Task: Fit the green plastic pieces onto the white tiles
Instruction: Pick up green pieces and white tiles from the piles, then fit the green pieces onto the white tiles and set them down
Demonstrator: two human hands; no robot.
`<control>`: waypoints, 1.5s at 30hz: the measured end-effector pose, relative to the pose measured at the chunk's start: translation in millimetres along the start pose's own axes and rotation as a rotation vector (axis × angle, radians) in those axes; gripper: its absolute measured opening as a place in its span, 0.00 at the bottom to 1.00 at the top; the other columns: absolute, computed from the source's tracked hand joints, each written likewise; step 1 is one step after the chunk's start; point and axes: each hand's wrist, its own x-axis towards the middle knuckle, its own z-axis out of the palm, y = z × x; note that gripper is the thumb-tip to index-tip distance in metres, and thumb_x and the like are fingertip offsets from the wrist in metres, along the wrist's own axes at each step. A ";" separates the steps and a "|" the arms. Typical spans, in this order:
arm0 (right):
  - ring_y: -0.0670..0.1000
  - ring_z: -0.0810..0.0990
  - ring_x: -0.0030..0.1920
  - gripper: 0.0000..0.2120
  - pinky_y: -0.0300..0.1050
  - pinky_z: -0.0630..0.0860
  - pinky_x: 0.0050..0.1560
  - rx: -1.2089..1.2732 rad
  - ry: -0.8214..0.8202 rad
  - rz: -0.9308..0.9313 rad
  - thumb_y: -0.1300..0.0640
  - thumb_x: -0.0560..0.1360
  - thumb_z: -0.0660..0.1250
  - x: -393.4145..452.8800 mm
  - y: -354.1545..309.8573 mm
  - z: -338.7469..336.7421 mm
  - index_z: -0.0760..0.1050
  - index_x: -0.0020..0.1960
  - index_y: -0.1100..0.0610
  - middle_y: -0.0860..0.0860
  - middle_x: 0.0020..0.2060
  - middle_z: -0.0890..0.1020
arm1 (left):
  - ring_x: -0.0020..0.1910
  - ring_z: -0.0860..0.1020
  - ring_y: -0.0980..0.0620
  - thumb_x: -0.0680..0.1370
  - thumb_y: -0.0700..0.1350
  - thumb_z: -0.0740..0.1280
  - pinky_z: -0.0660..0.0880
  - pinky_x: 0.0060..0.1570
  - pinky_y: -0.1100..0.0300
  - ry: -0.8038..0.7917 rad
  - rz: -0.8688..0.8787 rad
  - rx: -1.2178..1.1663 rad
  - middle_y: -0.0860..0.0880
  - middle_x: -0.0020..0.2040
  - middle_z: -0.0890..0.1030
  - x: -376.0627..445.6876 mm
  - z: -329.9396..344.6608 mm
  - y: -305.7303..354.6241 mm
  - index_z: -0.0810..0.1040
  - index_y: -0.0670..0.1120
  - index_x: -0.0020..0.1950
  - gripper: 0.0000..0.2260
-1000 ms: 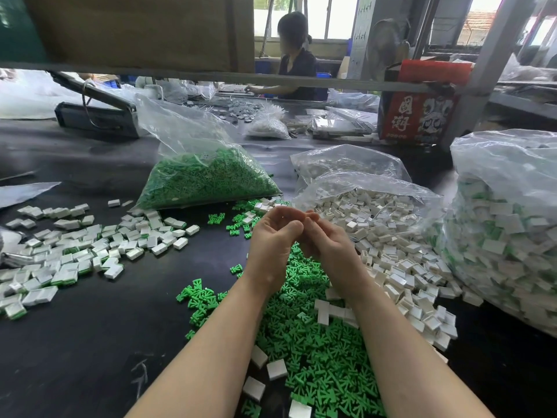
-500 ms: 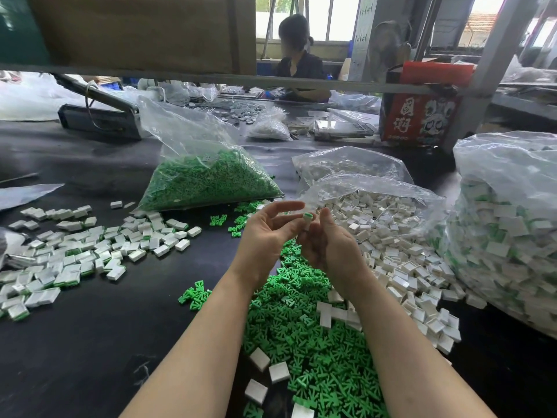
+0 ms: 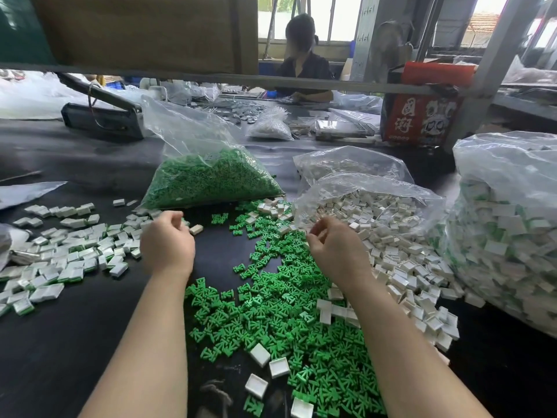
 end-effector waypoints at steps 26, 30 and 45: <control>0.56 0.70 0.58 0.16 0.50 0.68 0.54 -0.626 0.035 0.236 0.60 0.75 0.58 -1.3 17.5 -9.5 0.73 0.61 0.53 0.54 0.53 0.78 | 0.67 0.69 0.45 0.78 0.52 0.67 0.66 0.67 0.49 -0.779 0.270 0.174 0.48 0.70 0.72 -61.2 40.5 68.8 0.72 0.54 0.69 0.19; 0.53 0.71 0.55 0.12 0.48 0.66 0.54 -0.395 0.090 0.087 0.56 0.78 0.62 2.1 17.5 -4.4 0.77 0.58 0.44 0.48 0.52 0.80 | 0.63 0.73 0.48 0.77 0.50 0.69 0.71 0.64 0.50 -0.835 0.266 0.039 0.49 0.66 0.75 -60.7 41.5 67.7 0.79 0.59 0.56 0.09; 0.52 0.73 0.56 0.09 0.51 0.69 0.62 -0.373 -0.057 -0.029 0.50 0.78 0.66 -1.4 15.7 8.3 0.77 0.57 0.49 0.48 0.52 0.80 | 0.39 0.78 0.58 0.77 0.45 0.69 0.77 0.39 0.61 -0.705 0.305 -0.161 0.55 0.41 0.80 -63.4 43.4 72.6 0.80 0.53 0.49 0.03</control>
